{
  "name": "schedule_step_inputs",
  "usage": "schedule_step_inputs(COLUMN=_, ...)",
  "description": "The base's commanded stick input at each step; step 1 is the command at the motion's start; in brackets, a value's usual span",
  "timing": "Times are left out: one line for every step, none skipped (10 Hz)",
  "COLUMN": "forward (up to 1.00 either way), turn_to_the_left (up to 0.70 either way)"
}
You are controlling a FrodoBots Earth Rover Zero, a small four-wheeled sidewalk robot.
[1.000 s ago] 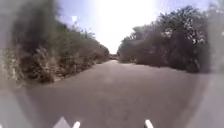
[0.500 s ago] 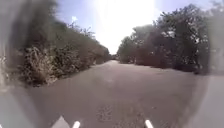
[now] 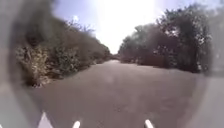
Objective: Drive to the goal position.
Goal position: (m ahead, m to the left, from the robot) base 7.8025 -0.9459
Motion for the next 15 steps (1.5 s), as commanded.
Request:
schedule_step_inputs(forward=0.85, turn_to_the_left=0.0)
schedule_step_inputs(forward=0.85, turn_to_the_left=0.0)
schedule_step_inputs(forward=0.85, turn_to_the_left=0.0)
schedule_step_inputs(forward=0.85, turn_to_the_left=0.0)
schedule_step_inputs(forward=0.85, turn_to_the_left=0.0)
schedule_step_inputs(forward=0.85, turn_to_the_left=0.0)
schedule_step_inputs(forward=0.85, turn_to_the_left=0.0)
schedule_step_inputs(forward=0.85, turn_to_the_left=0.0)
schedule_step_inputs(forward=0.85, turn_to_the_left=0.0)
schedule_step_inputs(forward=0.85, turn_to_the_left=0.0)
schedule_step_inputs(forward=0.85, turn_to_the_left=0.0)
schedule_step_inputs(forward=0.85, turn_to_the_left=0.0)
schedule_step_inputs(forward=0.85, turn_to_the_left=0.0)
schedule_step_inputs(forward=0.85, turn_to_the_left=0.0)
schedule_step_inputs(forward=0.85, turn_to_the_left=0.0)
